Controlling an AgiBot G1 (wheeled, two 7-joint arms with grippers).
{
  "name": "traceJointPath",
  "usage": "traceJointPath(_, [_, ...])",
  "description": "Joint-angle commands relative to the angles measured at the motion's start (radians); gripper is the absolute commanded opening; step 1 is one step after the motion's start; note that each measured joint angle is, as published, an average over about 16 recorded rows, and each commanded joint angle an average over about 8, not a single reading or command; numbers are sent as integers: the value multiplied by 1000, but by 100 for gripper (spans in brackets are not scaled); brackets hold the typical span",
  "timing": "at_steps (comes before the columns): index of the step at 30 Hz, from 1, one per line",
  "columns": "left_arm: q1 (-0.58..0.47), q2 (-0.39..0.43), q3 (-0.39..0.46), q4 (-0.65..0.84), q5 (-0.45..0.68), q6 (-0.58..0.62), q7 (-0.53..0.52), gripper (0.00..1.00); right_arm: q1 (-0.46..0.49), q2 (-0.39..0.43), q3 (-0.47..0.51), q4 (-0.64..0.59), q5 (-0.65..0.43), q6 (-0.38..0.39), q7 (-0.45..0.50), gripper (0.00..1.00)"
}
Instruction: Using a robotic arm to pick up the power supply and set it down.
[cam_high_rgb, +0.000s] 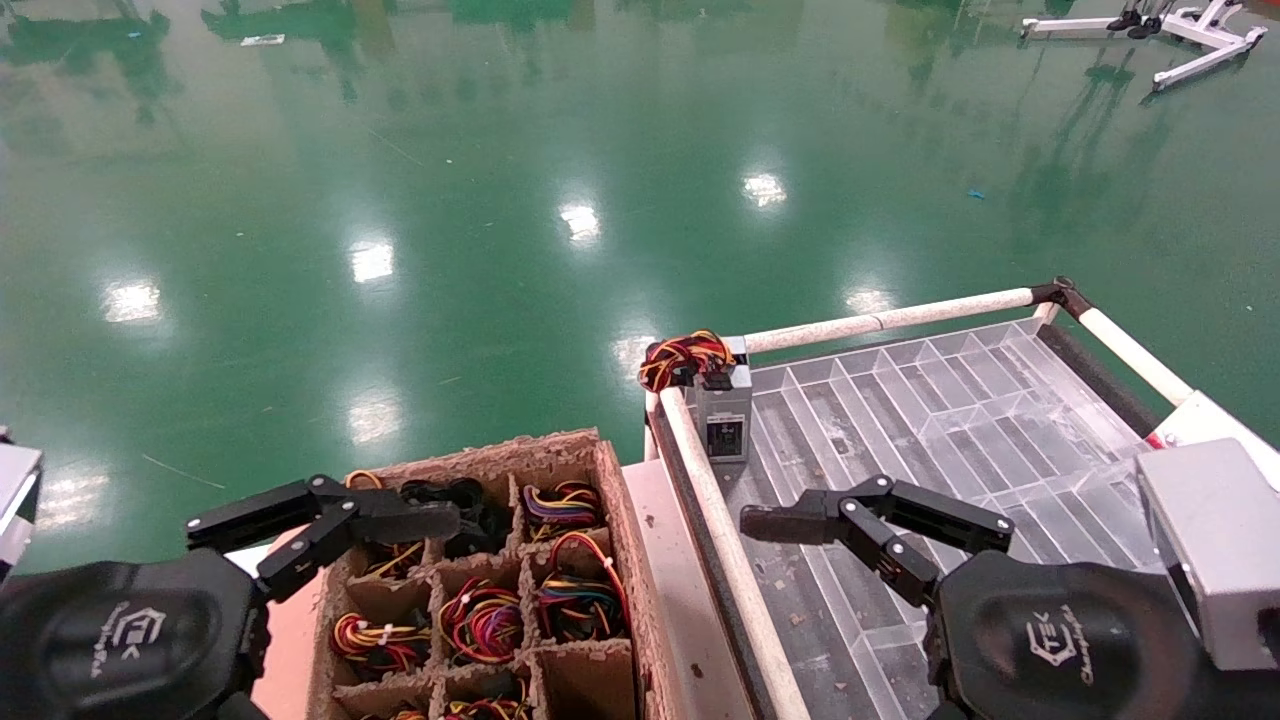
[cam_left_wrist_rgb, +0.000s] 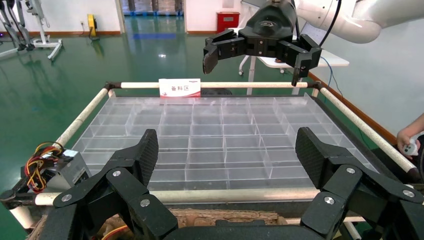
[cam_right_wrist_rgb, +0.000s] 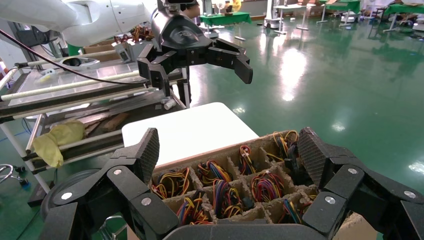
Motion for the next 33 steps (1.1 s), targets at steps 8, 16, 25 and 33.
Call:
traceJointPath(8, [0, 0, 0, 0, 0, 0, 0, 100, 0, 0, 0, 0, 0, 0, 0, 100])
traceJointPath(16, [0, 0, 0, 0, 0, 0, 0, 39, 0, 0, 0, 0, 0, 0, 0, 100])
traceJointPath(25, [0, 0, 0, 0, 0, 0, 0, 0, 0, 0, 0, 0, 0, 0, 0, 100])
traceJointPath(33, [0, 0, 0, 0, 0, 0, 0, 0, 0, 0, 0, 0, 0, 0, 0, 100])
